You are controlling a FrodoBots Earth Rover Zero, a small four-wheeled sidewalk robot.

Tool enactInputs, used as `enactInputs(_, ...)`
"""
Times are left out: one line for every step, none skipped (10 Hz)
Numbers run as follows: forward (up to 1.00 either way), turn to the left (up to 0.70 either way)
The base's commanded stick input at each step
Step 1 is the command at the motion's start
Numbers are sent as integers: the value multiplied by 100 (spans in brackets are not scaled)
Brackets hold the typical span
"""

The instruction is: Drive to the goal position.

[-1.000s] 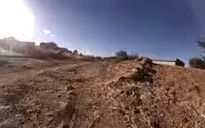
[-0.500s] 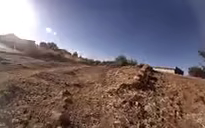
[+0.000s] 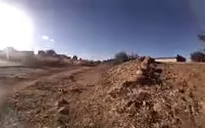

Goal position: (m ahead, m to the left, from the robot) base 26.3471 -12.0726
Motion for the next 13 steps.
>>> enactInputs(50, 0)
enactInputs(50, 0)
enactInputs(50, 0)
enactInputs(50, 0)
enactInputs(50, 0)
enactInputs(50, 0)
enactInputs(50, 0)
enactInputs(50, 0)
enactInputs(50, 0)
enactInputs(50, 0)
enactInputs(50, 0)
enactInputs(50, 0)
enactInputs(50, 0)
